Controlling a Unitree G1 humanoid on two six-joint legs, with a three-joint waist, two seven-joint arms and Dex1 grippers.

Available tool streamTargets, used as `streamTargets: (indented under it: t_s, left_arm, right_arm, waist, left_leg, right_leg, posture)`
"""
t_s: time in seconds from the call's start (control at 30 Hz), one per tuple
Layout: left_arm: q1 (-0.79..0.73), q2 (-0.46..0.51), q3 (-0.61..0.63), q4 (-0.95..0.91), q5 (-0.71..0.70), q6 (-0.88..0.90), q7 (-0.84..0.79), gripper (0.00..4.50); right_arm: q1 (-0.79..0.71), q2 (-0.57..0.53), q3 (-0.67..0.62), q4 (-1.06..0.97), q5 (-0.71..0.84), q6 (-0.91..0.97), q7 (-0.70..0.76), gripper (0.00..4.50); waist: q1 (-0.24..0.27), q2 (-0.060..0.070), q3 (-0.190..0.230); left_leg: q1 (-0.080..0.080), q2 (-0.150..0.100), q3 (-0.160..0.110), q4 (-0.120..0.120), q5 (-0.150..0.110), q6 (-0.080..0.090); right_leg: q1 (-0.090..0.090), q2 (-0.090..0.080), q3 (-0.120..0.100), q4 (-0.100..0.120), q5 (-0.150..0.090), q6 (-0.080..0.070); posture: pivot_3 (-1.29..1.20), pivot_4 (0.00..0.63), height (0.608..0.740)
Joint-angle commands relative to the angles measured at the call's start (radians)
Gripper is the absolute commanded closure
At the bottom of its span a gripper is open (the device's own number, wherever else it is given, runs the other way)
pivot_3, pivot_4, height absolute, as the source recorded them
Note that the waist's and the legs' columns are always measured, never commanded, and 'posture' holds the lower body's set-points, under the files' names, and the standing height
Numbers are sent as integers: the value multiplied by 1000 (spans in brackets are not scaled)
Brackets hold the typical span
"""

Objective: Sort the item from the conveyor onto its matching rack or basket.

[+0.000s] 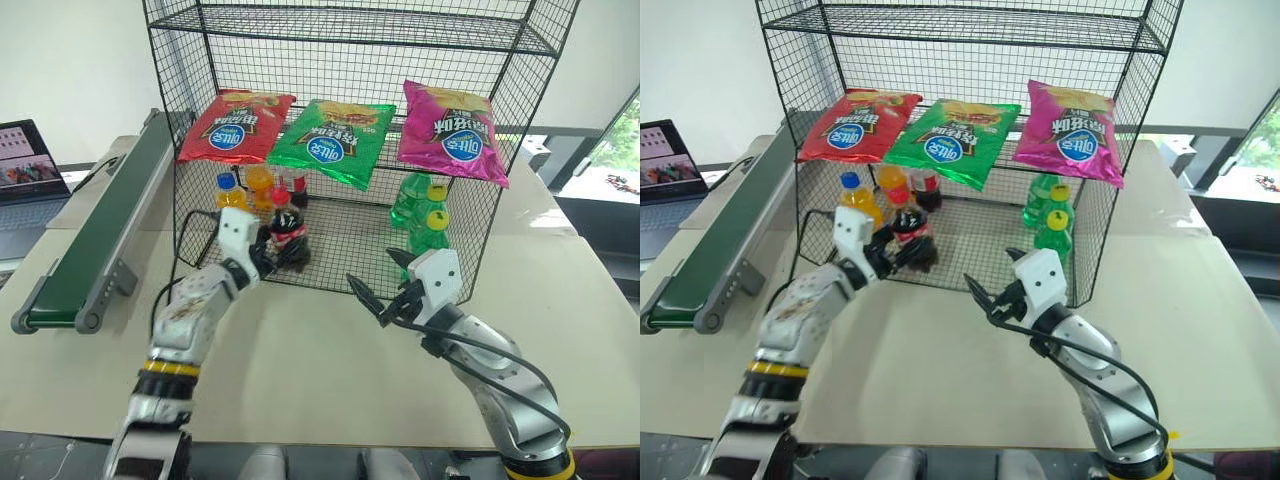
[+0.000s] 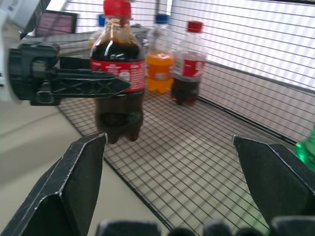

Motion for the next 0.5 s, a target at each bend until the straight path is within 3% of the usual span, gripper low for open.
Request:
streamTargets:
  t_s: [0.03, 0.27, 0.5]
  left_arm:
    - [-184, -77, -3, 279, 94, -262, -36, 1547]
    - [-311, -144, 3, 594, 208, -495, -1, 1547]
    - [-316, -154, 17, 687, 254, -564, 23, 1547]
  right_arm:
    - [-10, 39, 24, -15, -74, -8, -79, 0]
    - [-17, 92, 31, -10, -114, -4, -120, 0]
    - [-33, 99, 15, -10, -117, 5, -105, 0]
  waist:
    - [-4, 0, 0]
    - [-6, 0, 0]
    - [-3, 0, 0]
  left_leg:
    - [0, 0, 0, 0, 0, 0]
    - [0, 0, 0, 0, 0, 1]
    - [0, 0, 0, 1, 0, 1]
  right_leg:
    - [0, 0, 0, -1, 0, 0]
    - [0, 0, 1, 0, -1, 1]
    - [1, 0, 0, 1, -1, 3]
  posture:
    - [0, 150, 738]
    - [0, 150, 738]
    - [0, 150, 738]
